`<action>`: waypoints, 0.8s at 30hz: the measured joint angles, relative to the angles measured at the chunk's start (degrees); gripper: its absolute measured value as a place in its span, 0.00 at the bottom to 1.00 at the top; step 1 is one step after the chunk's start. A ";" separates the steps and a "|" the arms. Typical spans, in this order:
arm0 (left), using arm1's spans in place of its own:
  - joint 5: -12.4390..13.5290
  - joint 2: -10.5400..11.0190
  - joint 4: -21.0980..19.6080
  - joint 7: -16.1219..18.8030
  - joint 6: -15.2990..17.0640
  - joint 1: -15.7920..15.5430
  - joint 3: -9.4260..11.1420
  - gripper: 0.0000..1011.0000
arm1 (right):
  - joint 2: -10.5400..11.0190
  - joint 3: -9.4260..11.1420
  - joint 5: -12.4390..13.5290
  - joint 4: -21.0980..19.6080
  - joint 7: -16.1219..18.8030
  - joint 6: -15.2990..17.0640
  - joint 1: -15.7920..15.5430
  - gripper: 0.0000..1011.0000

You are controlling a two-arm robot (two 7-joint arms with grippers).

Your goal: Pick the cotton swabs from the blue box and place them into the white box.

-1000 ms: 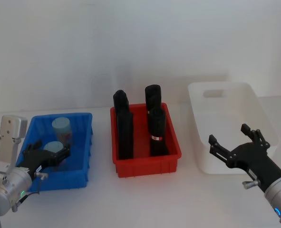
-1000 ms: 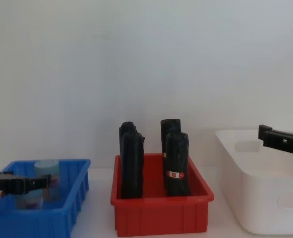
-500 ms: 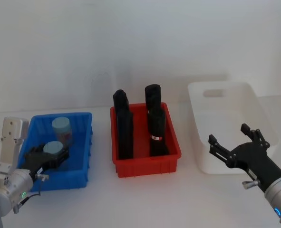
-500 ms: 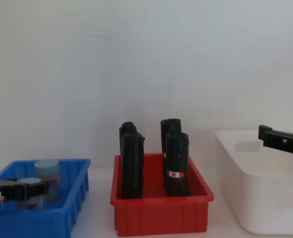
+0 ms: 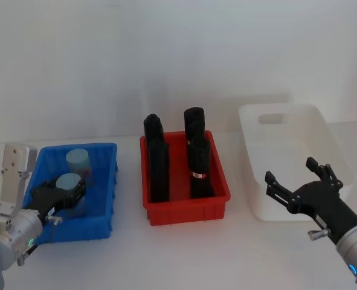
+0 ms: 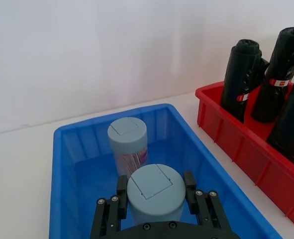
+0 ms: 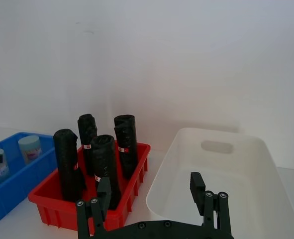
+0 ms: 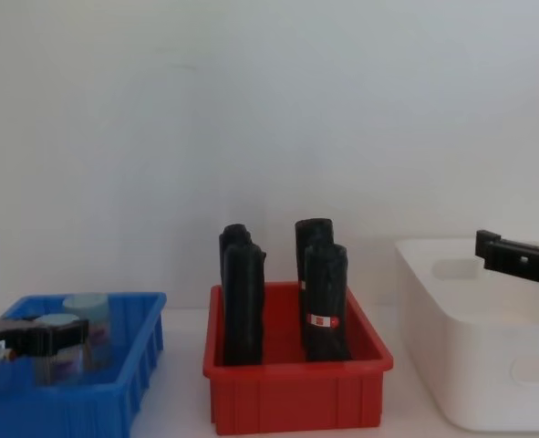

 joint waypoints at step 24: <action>1.57 3.20 -17.75 -6.06 8.62 1.48 -1.72 0.66 | 0.00 0.00 0.00 0.00 0.00 0.00 0.00 0.99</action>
